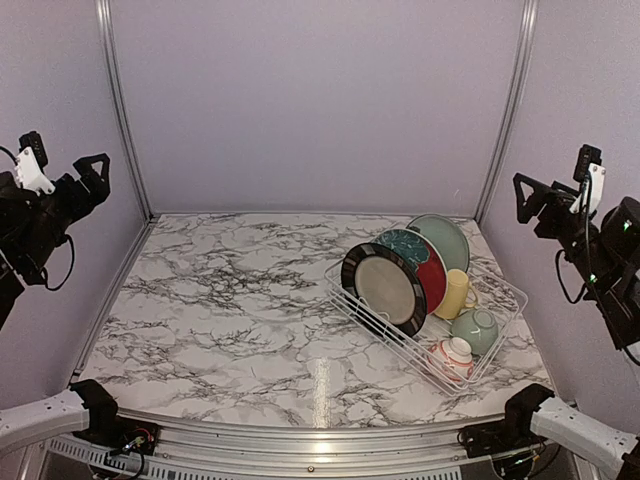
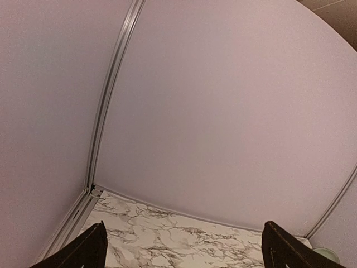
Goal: Unload the mixed dishes from the dish rack
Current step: Grab the plate from the dish rack.
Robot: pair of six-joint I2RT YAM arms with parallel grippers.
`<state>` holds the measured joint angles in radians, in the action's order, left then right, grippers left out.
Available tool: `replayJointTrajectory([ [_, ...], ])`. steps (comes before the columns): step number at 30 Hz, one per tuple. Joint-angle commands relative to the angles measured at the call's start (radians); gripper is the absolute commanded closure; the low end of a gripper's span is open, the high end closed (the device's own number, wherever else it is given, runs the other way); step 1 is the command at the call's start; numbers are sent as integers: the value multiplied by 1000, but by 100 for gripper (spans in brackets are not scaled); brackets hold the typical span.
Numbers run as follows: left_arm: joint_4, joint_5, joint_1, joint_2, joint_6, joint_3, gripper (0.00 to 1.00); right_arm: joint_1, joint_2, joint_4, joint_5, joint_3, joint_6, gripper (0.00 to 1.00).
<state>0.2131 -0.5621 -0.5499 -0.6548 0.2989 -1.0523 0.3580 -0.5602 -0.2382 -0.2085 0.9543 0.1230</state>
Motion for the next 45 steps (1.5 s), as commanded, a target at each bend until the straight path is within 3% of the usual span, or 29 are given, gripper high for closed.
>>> replayJointTrajectory([
  [1,69,107,129,-20,62,-19,1,49,-54,-91,-170,58,49,1],
  [8,145,220,298,-50,124,-22,1,105,-158,-220,-326,128,117,1],
  [17,206,323,384,-58,196,12,1,138,-254,-358,-377,172,163,1],
  [25,250,428,400,-99,234,21,1,146,-285,-372,-174,149,104,2],
  [30,249,595,403,-145,237,33,1,149,-333,-381,-27,157,146,1],
  [36,228,739,404,-160,249,80,1,135,-267,-251,174,47,105,2],
  [40,179,821,403,-153,270,123,1,134,-304,-262,138,32,99,2],
  [45,112,875,399,-162,317,174,1,177,-426,-339,198,73,12,2],
])
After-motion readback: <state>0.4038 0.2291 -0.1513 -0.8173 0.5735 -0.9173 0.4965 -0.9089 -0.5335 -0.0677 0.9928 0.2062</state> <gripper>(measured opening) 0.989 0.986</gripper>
